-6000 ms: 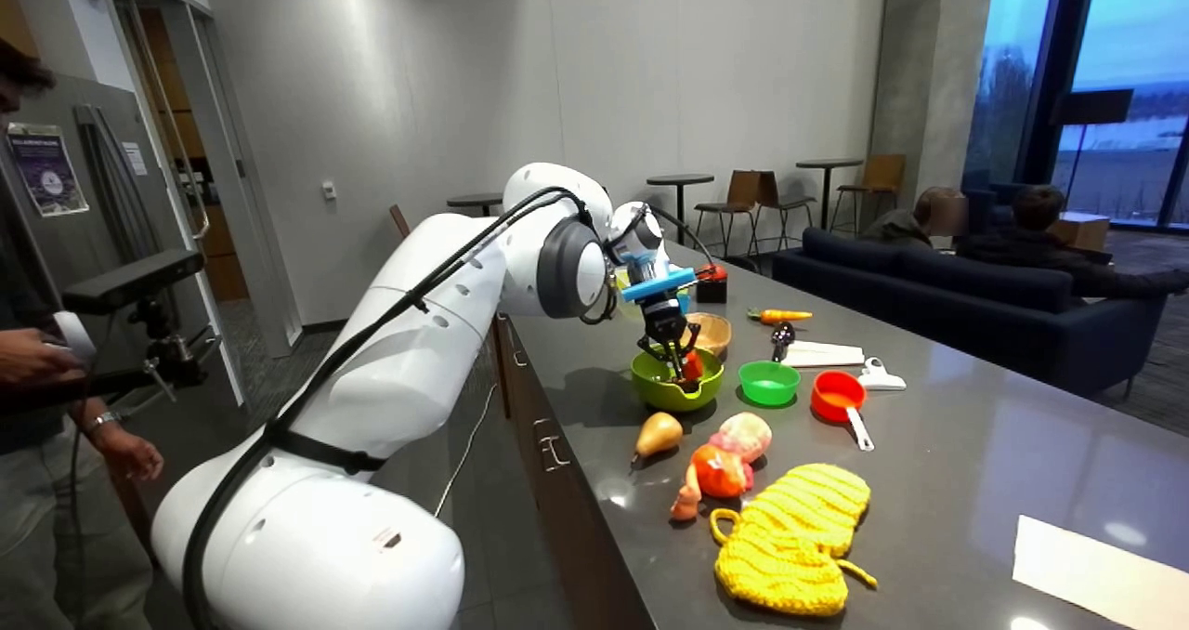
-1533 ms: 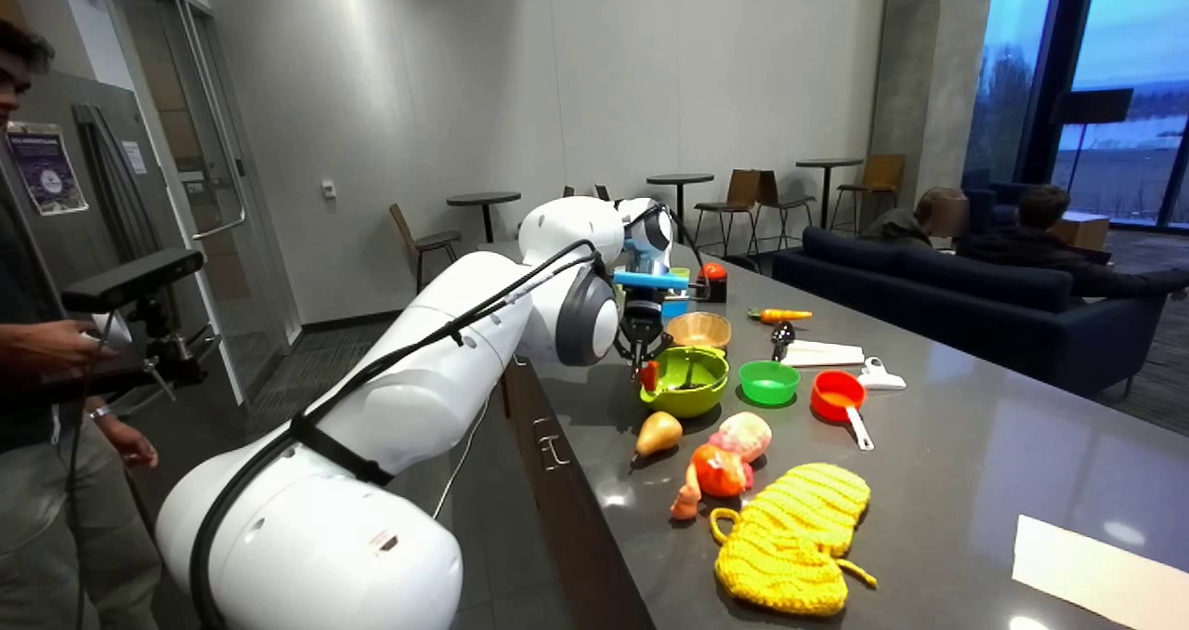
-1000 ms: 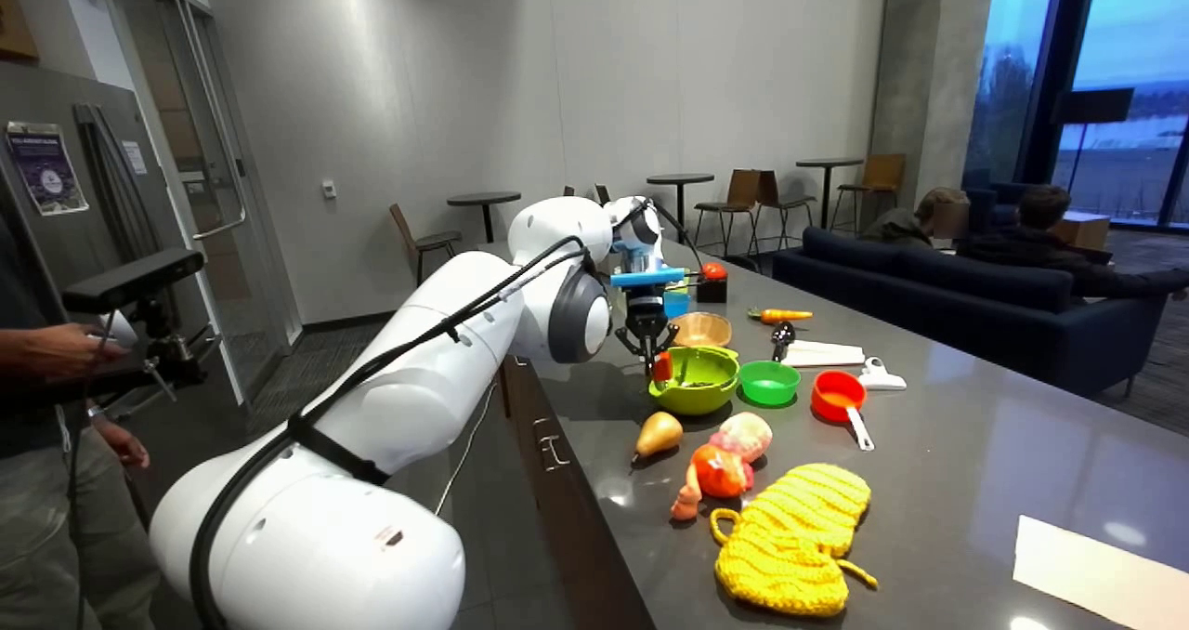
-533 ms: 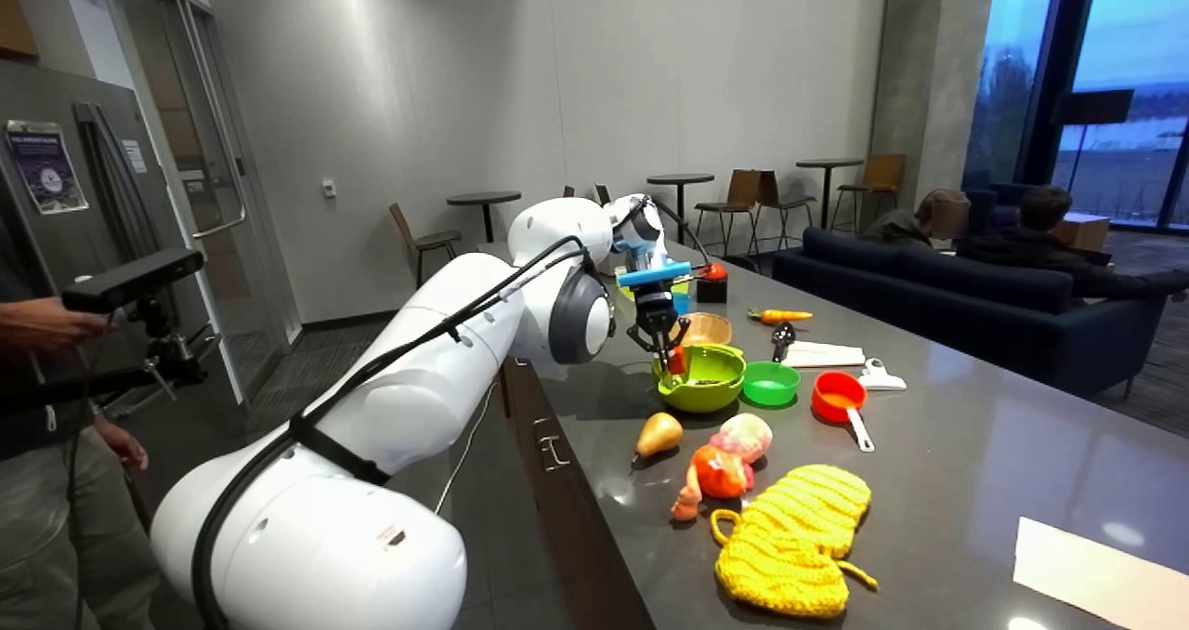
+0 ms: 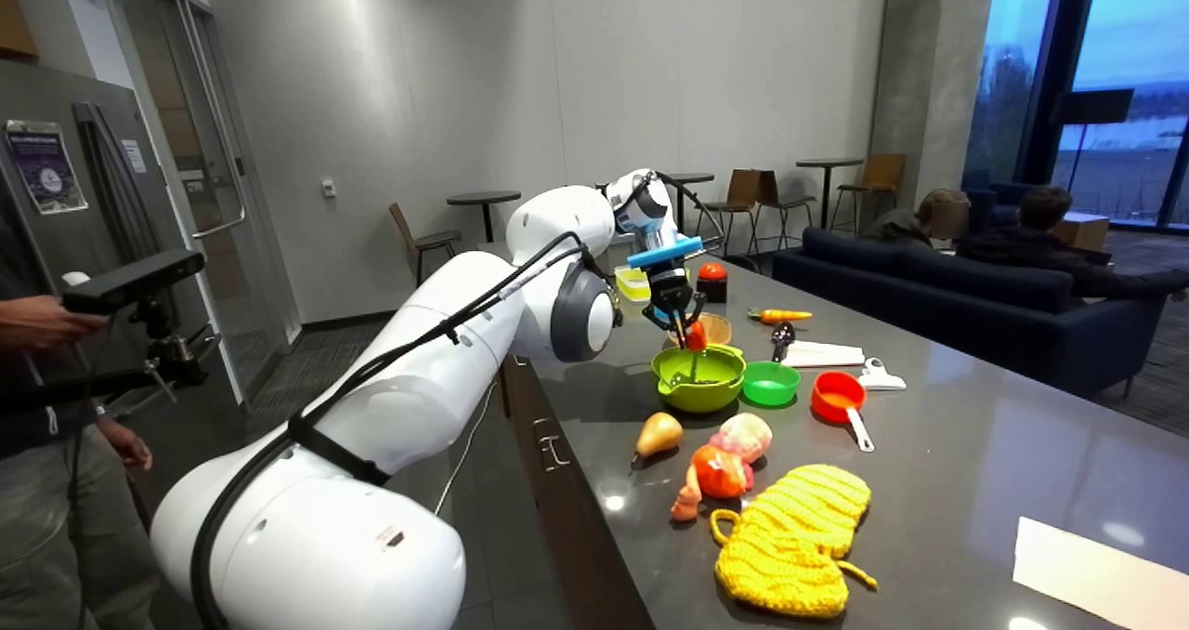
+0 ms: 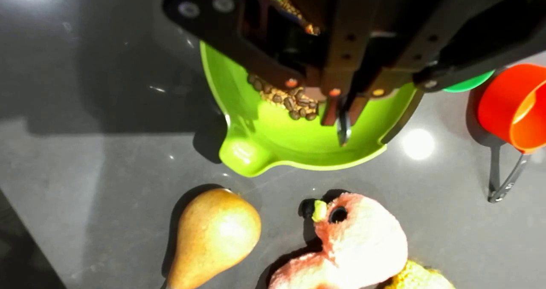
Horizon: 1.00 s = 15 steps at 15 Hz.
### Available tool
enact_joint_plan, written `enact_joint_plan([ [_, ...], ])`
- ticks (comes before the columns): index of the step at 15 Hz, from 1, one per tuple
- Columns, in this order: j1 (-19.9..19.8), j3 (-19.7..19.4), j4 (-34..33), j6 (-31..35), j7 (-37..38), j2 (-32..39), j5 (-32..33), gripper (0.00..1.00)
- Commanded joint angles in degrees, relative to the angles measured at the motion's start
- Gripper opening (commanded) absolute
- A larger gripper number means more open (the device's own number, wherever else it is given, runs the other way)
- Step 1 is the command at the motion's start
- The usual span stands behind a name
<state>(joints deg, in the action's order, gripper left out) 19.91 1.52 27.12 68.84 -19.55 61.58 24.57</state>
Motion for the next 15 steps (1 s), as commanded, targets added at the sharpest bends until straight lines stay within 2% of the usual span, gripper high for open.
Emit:
enact_joint_plan([
  [1, 1.6, -5.3, -5.3, 0.8, -3.0, 2.4, 1.8, 0.01],
  [4, 2.8, -10.5, -5.2, 2.5, -11.0, 2.5, 7.4, 0.01],
  [11, 2.5, -13.0, -5.2, 1.0, -38.8, -0.1, 11.2, 0.01],
  [12, 1.6, -12.7, -6.8, 1.9, -33.0, 2.3, 9.4, 0.01],
  [13, 1.6, -12.8, -7.0, 1.9, -33.9, 2.3, 9.4, 0.05],
  [15, 1.6, -12.9, -7.1, 1.9, -33.7, 2.5, 9.3, 0.05],
])
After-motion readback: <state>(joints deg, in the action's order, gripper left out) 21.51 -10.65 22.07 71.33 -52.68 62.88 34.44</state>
